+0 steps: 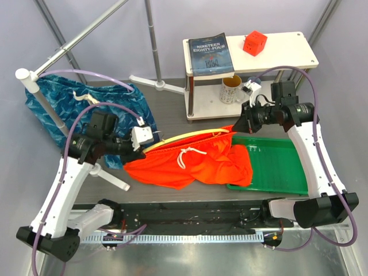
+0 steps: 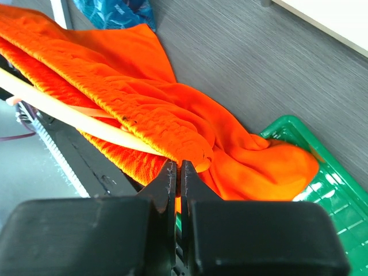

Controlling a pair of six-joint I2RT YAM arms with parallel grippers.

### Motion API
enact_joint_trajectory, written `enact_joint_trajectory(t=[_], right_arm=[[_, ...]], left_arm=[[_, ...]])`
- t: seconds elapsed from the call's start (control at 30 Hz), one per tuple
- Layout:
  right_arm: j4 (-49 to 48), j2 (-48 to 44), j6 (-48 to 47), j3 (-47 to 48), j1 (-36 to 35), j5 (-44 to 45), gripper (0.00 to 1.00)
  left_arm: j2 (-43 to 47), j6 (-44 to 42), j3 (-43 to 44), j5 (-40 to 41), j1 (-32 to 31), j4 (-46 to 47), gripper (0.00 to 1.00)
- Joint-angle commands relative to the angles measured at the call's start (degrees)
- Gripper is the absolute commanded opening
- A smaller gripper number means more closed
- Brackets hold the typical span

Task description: Place the shorts on the hanger

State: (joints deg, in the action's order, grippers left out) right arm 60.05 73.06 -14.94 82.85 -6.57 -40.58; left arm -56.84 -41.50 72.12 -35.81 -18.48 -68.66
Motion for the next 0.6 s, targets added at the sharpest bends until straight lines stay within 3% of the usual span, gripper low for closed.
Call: enact_joint_trajectory(t=[0.0,0.17,0.27,0.57], right_arm=[[-2.75,-0.11,-2.81,3.11,0.86,10.07,0.01],[-3.54,0.24,-4.13,3.63,1.03,13.77,0.01],[-3.01,0.59,-4.57,4.42,0.77,9.58,0.01],[-3.1,1.74,-1.76,5.57,-14.25,11.39,0.01]], left_arm=[[-0.56,-6.31,1.81,7.76,0.64,-14.65,0.0],[2.79,-7.98,-1.98,12.34,0.55,-14.57,0.0],[2.26,-7.2,-2.25,13.31,0.64,-13.87,0.0],[-9.07,0.62,8.55,11.73,-4.79,-10.98,0.0]])
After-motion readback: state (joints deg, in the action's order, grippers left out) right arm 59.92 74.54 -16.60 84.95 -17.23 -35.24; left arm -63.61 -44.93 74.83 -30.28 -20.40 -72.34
